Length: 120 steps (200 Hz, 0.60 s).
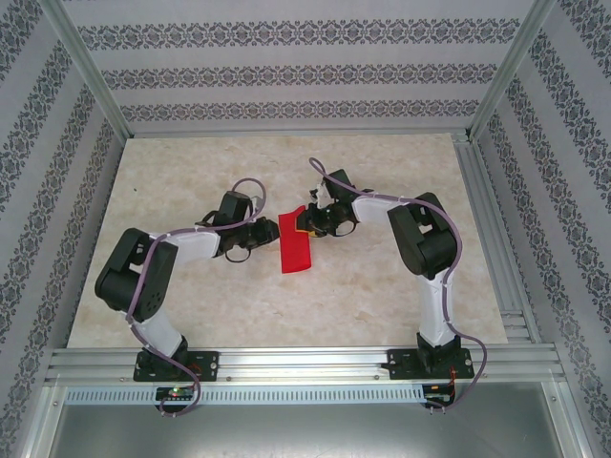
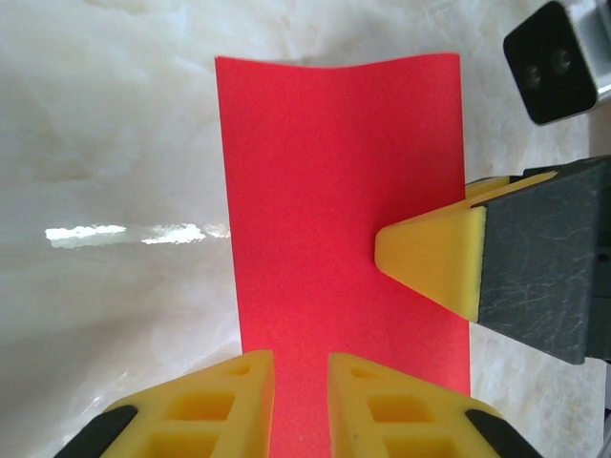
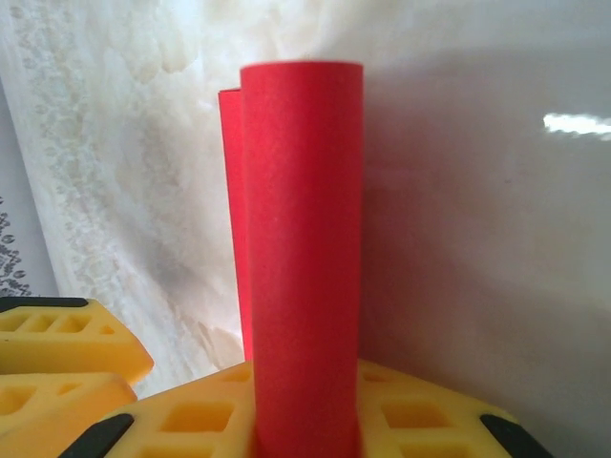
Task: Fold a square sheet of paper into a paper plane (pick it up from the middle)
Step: Fold the square sheet of paper in half at the center of the table, then hold the square sheet of paper at the center of the table.
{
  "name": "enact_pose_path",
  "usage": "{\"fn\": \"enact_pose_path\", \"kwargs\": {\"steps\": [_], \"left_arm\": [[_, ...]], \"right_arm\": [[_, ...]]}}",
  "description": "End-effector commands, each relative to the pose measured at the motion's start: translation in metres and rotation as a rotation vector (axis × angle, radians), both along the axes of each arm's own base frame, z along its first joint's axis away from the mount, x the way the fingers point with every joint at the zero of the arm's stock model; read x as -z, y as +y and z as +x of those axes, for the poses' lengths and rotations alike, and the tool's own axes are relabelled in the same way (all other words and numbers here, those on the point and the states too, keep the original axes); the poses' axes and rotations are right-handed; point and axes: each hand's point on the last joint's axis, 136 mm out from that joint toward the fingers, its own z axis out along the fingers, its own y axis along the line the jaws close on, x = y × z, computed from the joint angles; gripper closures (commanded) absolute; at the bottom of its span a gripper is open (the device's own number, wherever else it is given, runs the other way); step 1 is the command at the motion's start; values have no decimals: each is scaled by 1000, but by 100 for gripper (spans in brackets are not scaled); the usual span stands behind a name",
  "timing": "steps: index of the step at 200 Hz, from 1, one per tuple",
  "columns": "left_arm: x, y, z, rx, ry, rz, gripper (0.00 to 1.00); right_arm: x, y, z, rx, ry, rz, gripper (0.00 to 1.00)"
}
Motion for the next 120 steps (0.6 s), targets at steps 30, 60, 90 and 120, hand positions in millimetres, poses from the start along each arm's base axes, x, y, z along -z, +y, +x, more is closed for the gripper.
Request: {"fn": "enact_pose_path", "kwargs": {"steps": [30, 60, 90, 120], "left_arm": [[-6, -32, 11, 79, -34, -58, 83], [11, -34, 9, 87, 10, -10, 86], [28, -32, 4, 84, 60, 27, 89], [38, -29, 0, 81, 93, 62, 90]], "right_arm": [[13, -6, 3, 3, -1, -35, 74], [14, -9, 4, 13, 5, -48, 73], [3, -7, 5, 14, -3, -35, 68], [-10, -8, 4, 9, -9, -44, 59]]}}
